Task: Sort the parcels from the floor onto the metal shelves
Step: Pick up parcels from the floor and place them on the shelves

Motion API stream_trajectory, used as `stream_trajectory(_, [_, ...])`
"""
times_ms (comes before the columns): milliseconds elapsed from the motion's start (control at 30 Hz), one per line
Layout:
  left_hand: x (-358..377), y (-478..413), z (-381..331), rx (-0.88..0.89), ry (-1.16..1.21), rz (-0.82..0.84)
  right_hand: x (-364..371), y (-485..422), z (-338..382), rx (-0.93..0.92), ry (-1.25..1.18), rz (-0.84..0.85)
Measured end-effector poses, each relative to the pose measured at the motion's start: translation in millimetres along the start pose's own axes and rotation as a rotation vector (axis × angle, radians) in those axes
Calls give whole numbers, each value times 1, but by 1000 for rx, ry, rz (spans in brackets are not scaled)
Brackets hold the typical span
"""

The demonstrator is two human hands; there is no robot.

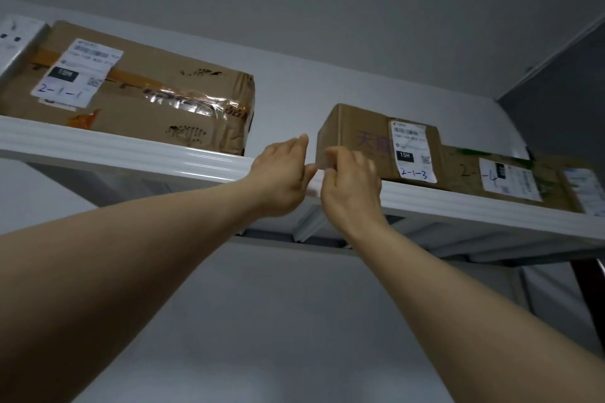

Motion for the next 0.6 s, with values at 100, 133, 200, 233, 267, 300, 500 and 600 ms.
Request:
stream_trajectory(100, [7,-20,-19,-12,99,-3,-20,-1,-29,43,26,-79])
stream_trajectory(133, [9,-25,-24,-21,128,-6,-25,-1,-38,58,33,-97])
stream_trajectory(200, [9,-32,-34,-4,157,-51,-32,1,-53,69,45,-128])
stream_trajectory(233, [6,-32,-38,18,166,-108,-35,2,-58,62,50,-146])
stream_trajectory(267, [3,-27,-42,46,170,-179,-38,5,-60,48,49,-168])
stream_trajectory(300, [-1,-18,-47,82,168,-254,-41,10,-60,31,40,-197])
stream_trajectory(500, [3,75,-46,158,90,-430,-22,70,-30,-101,-122,-258])
stream_trajectory(600, [12,128,-16,74,64,-354,8,114,-10,-94,-194,-166])
Point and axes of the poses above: each hand's wrist, its own y-axis away from the middle knuckle, its own x-axis out of the palm, z = x × y, the point moved 10 cm from there along -y, towards the middle knuckle, and after that the axes turned 6 degrees about z, right-handed, at the moved point
